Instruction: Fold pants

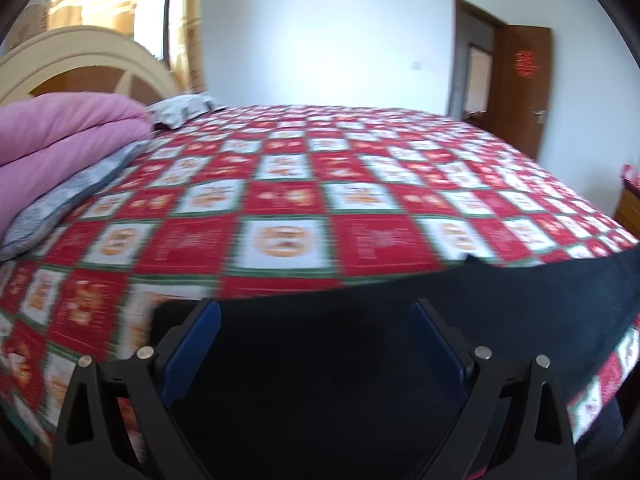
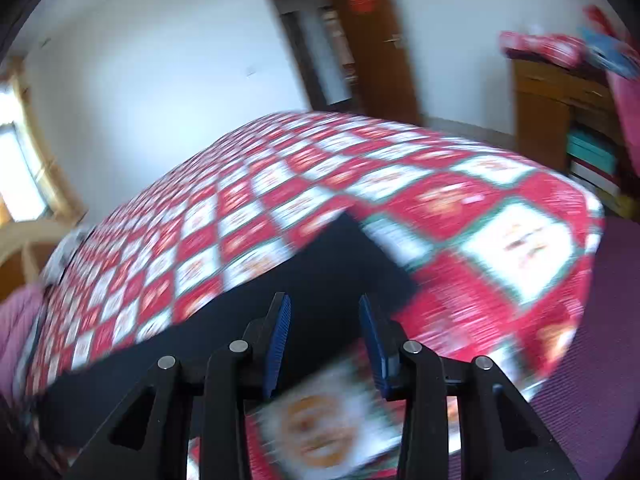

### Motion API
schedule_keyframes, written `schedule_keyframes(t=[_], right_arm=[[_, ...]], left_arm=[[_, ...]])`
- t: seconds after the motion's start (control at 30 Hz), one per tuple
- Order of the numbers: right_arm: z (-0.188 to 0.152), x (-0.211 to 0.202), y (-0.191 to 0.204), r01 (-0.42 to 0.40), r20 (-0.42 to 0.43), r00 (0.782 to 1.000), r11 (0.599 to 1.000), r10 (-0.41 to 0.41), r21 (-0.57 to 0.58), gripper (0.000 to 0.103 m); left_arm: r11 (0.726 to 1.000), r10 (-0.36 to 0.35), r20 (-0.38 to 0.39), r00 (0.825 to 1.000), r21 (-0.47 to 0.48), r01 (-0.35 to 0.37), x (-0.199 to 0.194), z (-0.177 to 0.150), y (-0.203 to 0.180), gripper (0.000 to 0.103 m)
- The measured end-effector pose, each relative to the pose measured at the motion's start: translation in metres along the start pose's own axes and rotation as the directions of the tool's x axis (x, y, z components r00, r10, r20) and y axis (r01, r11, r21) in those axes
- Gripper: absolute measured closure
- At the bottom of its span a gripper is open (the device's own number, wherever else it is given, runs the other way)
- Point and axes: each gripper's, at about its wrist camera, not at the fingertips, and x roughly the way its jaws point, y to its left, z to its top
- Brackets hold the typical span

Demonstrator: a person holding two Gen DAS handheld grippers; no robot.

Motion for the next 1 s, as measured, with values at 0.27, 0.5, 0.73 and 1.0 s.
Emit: schedule_keyframes(t=[0.27,0.5,0.73,1.0], right_arm=[[0.028,0.008,-0.058,-0.047,-0.006,0.999,0.989,0.048,0.142,0.065],[0.019,0.038,-0.056,-0.088,-0.096,0.99,0.983,0.104,0.159,0.065],[0.016,0.042,-0.055,-0.113,-0.088,0.988,0.982,0.127,0.15,0.059],[0.013,0.048,-0.044,-0.125,-0.055,0.99,0.986,0.131,0.106,0.057]], left_arm=[[0.996,0.09,-0.069,0.994,-0.01,-0.091,0.007,-0.029,0.053,0.005],[0.995,0.031,-0.061,0.998,-0.089,-0.036,0.014,-0.044,0.066,0.002],[0.995,0.026,-0.022,0.999,-0.095,-0.028,0.011,-0.047,0.069,0.001],[0.995,0.022,0.0,1.0,-0.096,-0.022,0.011,-0.05,0.073,0.001]])
